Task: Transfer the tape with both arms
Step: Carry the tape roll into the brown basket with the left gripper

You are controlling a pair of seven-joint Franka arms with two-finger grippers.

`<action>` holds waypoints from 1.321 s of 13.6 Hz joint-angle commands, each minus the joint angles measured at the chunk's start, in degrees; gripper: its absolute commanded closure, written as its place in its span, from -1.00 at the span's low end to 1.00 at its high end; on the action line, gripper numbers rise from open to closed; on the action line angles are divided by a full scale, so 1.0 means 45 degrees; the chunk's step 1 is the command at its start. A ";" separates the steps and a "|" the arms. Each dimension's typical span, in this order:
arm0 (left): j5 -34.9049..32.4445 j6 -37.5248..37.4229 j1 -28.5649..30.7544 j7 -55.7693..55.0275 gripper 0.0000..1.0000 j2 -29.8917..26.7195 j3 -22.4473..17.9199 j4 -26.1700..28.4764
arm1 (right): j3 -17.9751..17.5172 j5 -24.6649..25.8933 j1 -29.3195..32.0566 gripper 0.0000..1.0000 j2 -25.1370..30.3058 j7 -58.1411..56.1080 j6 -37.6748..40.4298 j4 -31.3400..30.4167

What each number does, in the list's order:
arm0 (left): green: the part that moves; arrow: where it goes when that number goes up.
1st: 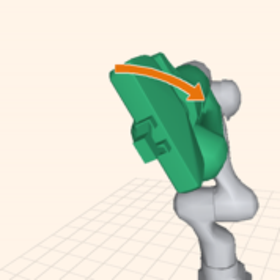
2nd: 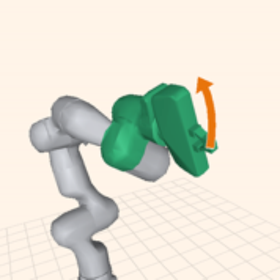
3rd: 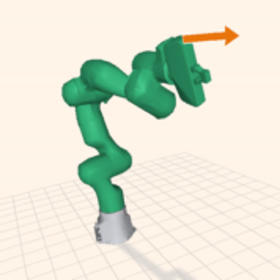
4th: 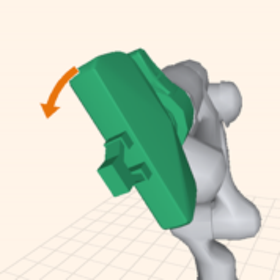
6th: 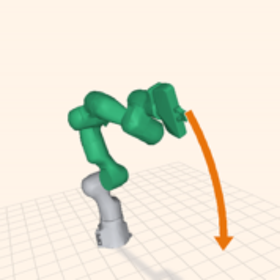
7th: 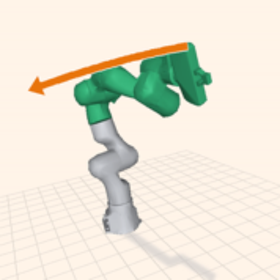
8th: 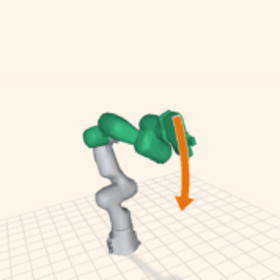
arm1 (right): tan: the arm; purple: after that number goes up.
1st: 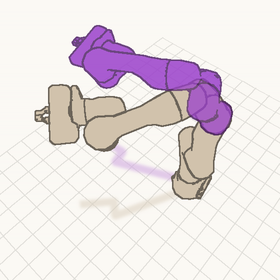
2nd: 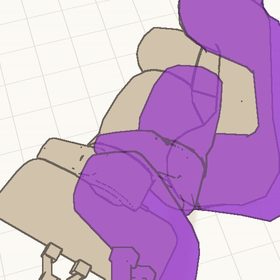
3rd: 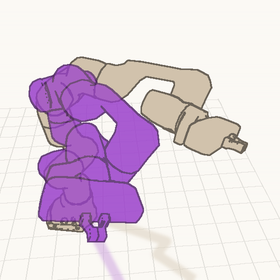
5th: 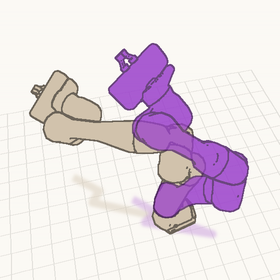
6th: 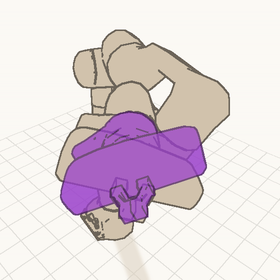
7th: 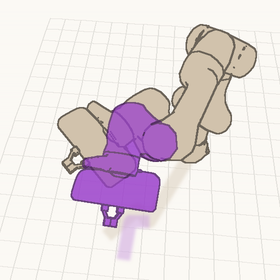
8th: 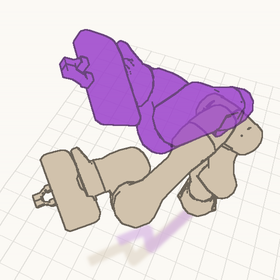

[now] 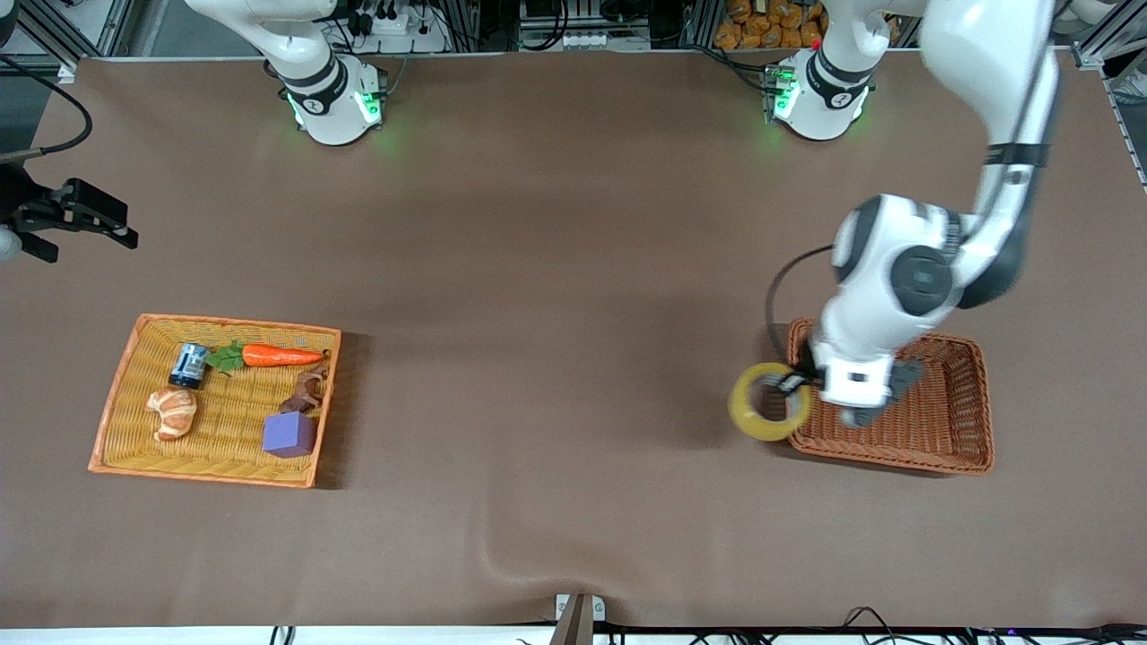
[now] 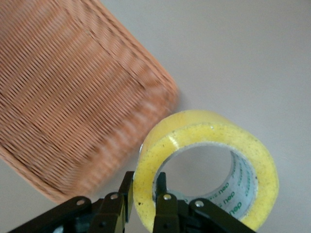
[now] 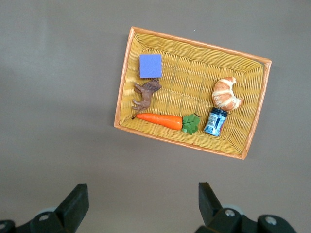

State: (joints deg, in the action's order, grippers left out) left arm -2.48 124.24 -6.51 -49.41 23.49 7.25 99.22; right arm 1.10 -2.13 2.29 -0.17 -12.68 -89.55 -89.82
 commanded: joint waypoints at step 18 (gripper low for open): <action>-0.0249 -0.2525 0.3751 0.8437 -1.00 -0.0844 0.0048 -0.2083 | 0.0752 0.0336 -0.0940 -1.00 0.0642 0.2211 0.0544 -0.0059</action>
State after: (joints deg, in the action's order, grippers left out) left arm -2.51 116.74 9.68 -14.22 20.38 7.18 93.27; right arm 3.72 -1.33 -1.13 1.35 -3.78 -87.20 -89.89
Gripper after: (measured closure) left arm 0.000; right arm 0.000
